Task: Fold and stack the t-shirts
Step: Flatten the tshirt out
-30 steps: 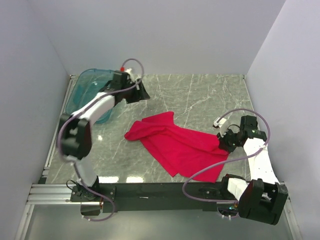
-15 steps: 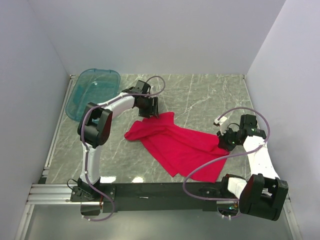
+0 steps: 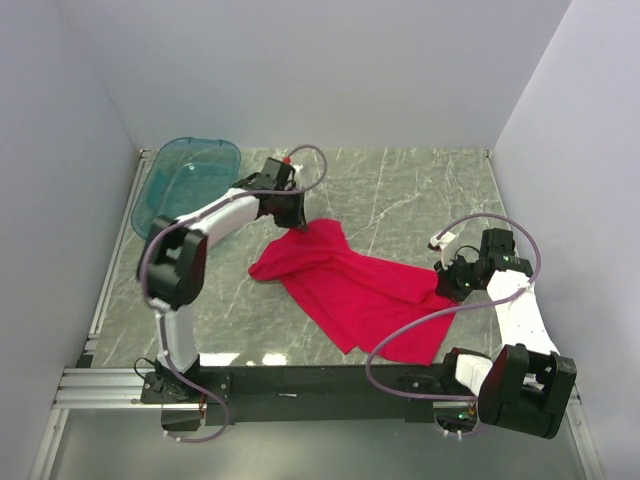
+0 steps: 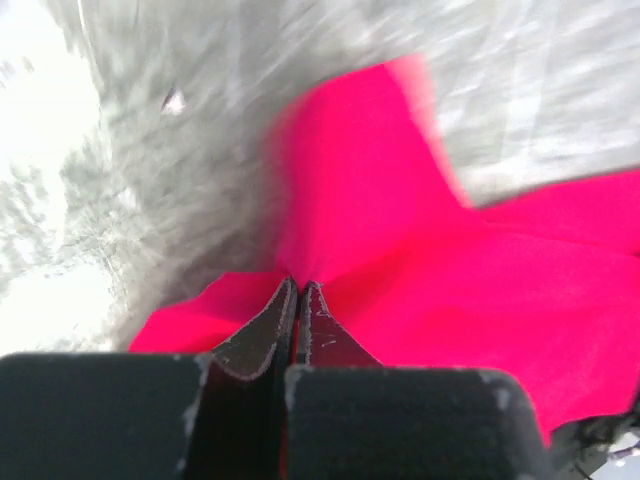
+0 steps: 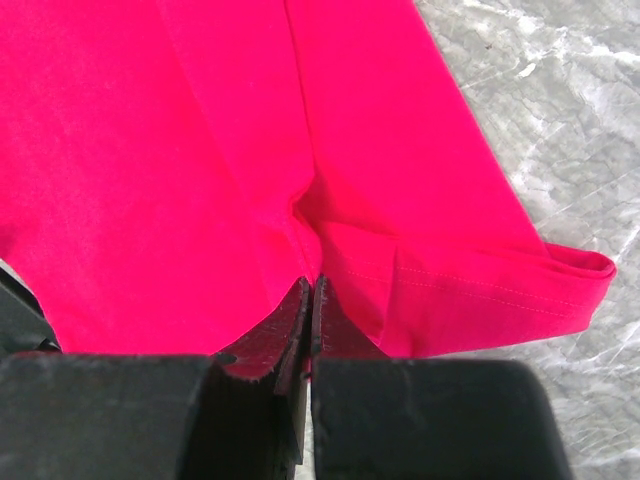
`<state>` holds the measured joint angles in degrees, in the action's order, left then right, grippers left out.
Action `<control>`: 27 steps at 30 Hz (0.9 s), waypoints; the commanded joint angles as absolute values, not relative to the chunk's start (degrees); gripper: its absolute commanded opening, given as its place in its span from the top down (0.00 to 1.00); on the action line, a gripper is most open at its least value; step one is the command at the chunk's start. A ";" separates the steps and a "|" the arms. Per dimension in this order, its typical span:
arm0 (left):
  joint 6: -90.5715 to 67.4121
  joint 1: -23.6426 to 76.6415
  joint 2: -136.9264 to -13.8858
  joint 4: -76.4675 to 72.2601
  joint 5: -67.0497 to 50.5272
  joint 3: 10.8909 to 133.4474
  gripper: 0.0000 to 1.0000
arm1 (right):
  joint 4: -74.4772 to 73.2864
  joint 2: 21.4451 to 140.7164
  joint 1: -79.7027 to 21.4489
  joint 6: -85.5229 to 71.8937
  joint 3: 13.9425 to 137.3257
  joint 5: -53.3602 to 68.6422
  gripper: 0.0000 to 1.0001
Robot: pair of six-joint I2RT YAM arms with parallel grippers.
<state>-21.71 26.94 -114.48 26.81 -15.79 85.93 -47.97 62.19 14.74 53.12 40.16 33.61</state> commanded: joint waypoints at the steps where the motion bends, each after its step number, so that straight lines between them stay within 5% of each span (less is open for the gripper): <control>1: -21.53 27.33 -100.41 18.65 -18.18 83.08 1.00 | -47.02 61.96 15.29 52.65 42.28 34.89 1.00; 8: -20.66 29.96 -87.81 20.36 -35.04 69.89 0.97 | -47.11 61.79 15.82 52.73 42.36 35.33 1.00; 9: -19.35 30.93 -87.72 22.22 -37.33 68.57 0.94 | -47.11 61.79 15.82 52.91 42.28 35.33 1.00; 11: -18.72 34.53 -87.72 26.70 -38.68 63.82 0.70 | -47.20 61.87 16.00 52.91 42.45 35.33 1.00; 15: -21.17 40.16 -83.25 28.21 -28.41 56.17 0.38 | -47.29 61.87 16.26 53.08 42.54 35.25 1.00; 22: -24.17 40.43 -66.98 24.36 -7.74 54.23 0.22 | -47.55 63.19 16.26 52.47 43.68 36.12 1.00; 27: -24.52 39.81 -74.60 25.23 -5.80 56.60 0.22 | -47.81 63.72 16.35 51.77 44.47 36.56 1.00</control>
<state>-23.59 40.14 -68.82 26.13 -10.76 55.51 -48.12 63.48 15.99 52.38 41.93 35.03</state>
